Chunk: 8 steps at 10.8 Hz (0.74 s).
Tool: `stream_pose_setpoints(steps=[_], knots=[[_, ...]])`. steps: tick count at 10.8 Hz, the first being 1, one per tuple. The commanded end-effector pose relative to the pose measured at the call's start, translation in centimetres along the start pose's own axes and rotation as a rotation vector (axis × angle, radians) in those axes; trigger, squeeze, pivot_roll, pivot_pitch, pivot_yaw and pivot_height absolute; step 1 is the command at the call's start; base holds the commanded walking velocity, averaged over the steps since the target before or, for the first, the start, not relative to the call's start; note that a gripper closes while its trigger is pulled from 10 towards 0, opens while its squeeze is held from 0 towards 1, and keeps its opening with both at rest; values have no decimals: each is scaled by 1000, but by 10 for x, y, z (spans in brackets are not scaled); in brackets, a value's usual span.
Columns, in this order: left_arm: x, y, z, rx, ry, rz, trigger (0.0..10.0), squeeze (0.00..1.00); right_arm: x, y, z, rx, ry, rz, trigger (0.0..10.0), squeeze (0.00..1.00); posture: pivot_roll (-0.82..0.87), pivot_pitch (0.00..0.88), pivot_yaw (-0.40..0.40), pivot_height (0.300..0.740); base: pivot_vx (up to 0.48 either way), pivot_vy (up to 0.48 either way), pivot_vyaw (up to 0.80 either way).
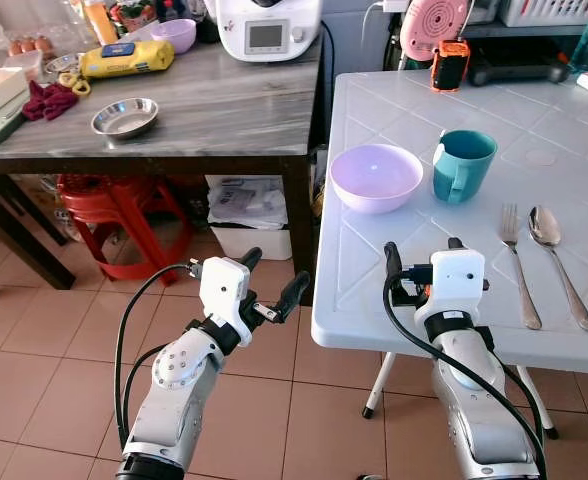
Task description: Setting the table
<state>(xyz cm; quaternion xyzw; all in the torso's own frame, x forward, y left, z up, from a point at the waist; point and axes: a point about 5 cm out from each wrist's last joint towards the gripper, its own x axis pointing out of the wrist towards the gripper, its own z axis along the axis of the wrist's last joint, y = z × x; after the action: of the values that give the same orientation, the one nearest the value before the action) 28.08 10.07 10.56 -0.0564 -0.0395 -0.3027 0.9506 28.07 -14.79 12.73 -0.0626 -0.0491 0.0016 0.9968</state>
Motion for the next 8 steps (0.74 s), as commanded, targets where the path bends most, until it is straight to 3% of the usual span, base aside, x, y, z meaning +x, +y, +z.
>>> stream_pose_setpoints(steps=[1,5,8], knots=[[-2,2,3,22,-2,-7,10000,0,1,3,2,14,-6,11,10000,0,-108,65,122,740,0,0,-469],[-2,1,2,22,-2,-10,10000,0,1,3,2,12,-7,16,10000,0,-108,66,119,740,0,0,-102],[-3,1,1,26,2,-12,10000,0,0,4,1,16,-1,17,10000,0,-109,69,122,740,261,0,-165]])
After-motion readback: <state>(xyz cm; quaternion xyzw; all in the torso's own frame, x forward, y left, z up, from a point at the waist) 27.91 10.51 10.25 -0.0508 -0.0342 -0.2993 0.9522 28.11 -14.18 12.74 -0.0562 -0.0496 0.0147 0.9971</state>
